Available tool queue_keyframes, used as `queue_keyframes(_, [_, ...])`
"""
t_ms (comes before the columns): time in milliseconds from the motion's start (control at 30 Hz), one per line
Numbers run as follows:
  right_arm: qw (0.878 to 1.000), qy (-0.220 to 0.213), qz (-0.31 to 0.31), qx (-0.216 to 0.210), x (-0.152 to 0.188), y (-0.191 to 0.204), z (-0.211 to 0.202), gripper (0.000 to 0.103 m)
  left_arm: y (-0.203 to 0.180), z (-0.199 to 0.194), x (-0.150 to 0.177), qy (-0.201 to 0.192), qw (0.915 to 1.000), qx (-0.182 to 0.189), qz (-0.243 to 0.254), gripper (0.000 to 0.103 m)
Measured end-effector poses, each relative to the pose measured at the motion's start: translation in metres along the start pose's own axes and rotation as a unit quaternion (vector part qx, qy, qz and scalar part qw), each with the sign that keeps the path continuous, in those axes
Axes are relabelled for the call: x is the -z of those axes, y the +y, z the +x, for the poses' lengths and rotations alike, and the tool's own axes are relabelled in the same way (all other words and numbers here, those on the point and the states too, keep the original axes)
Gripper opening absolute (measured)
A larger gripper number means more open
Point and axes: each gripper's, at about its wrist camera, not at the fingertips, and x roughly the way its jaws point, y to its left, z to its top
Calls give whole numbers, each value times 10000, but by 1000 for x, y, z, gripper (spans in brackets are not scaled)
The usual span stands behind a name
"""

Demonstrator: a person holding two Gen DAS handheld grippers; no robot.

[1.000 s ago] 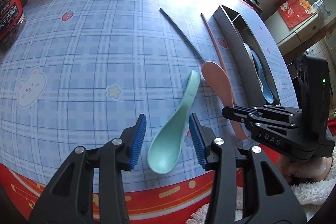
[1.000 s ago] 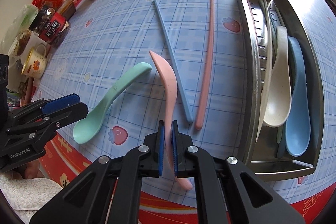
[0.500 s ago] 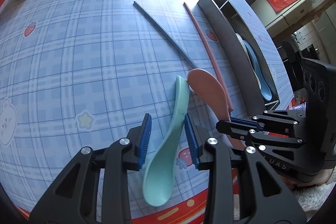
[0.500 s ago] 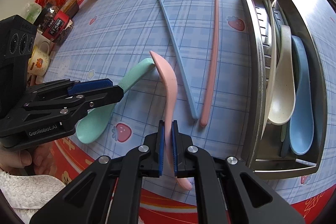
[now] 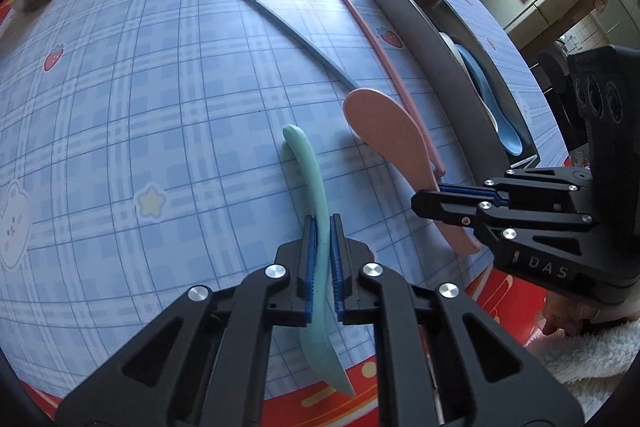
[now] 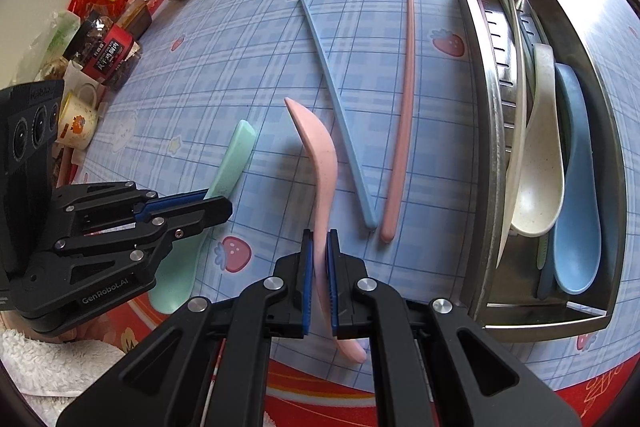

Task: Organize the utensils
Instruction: 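Grasp the mint spoon handle with the left tool while the right tool holds the pink spoon, then carry both spoons over the steel basket and lower them in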

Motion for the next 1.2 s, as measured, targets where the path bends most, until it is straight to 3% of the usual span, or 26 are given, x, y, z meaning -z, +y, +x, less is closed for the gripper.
queue_keyframes(267, [9999,-93,-5,-111,0,-3,-1,7,11,-5,13,-134,9992,94,-359,14])
queue_keyframes(567, [9998,-130,-76,-86,1,-1,-1,7,14,-6,16,-174,9990,156,-391,13])
queue_keyframes(667, [9994,-228,26,-271,3,-3,-5,7,15,-14,18,-210,9987,-5,-465,11])
queue_keyframes(867, [9952,-778,37,-593,3,-6,-30,7,33,-58,24,-994,9890,294,-1052,11])
queue_keyframes(1200, [9901,-1147,386,-709,-3,-21,-49,7,49,-73,36,-1124,9801,357,-1599,11])
